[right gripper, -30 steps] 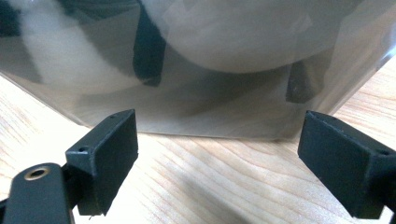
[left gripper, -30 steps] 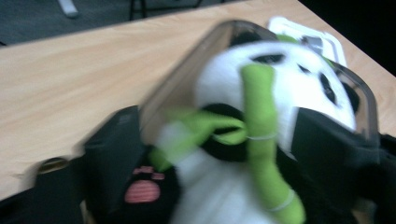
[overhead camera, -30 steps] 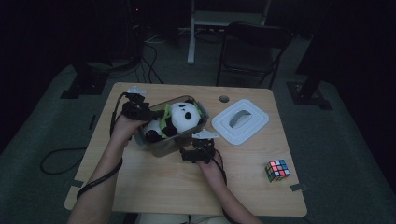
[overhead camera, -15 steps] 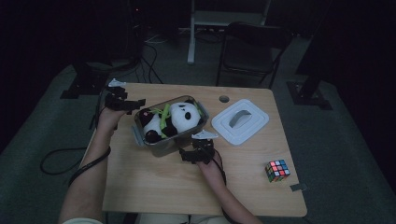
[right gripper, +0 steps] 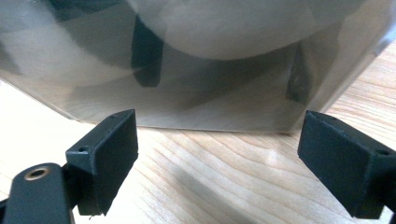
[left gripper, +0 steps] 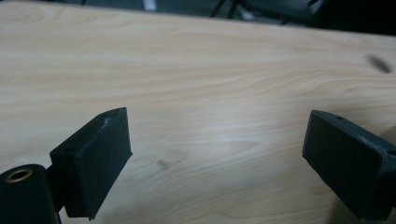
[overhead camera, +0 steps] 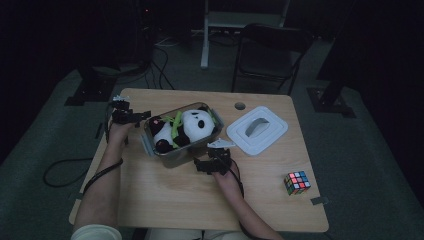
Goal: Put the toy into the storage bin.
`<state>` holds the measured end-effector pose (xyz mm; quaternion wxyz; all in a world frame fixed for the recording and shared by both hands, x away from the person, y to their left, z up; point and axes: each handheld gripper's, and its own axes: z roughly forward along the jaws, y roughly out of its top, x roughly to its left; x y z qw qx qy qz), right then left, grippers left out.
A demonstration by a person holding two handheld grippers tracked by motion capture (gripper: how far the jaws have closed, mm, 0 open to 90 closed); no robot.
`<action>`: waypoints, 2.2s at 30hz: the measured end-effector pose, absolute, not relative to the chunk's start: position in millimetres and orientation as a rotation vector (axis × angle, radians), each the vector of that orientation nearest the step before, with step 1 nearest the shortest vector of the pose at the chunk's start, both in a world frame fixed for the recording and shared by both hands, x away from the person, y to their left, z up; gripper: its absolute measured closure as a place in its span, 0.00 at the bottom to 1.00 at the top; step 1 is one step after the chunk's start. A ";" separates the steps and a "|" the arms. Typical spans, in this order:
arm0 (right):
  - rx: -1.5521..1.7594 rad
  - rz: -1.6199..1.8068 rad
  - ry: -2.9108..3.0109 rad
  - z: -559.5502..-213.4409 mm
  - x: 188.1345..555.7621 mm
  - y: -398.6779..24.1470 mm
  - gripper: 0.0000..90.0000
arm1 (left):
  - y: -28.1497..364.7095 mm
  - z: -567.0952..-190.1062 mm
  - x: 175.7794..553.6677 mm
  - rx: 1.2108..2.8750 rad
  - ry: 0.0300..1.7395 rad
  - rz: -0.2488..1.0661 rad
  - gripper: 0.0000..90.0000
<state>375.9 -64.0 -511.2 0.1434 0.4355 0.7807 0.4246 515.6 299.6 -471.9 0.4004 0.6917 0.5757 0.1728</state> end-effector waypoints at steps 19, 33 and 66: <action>1.293 1.187 2.232 -515.6 378.8 -77.7 0.13 | 271.8 -491.6 522.1 1.926 1.350 0.424 0.10; 1.302 1.194 2.200 -512.1 373.8 -89.4 0.13 | 254.6 -492.4 492.4 1.959 1.267 0.387 0.10; 1.337 1.202 2.129 -506.2 367.9 -158.1 0.15 | 191.2 -479.7 408.1 2.029 1.046 0.400 0.10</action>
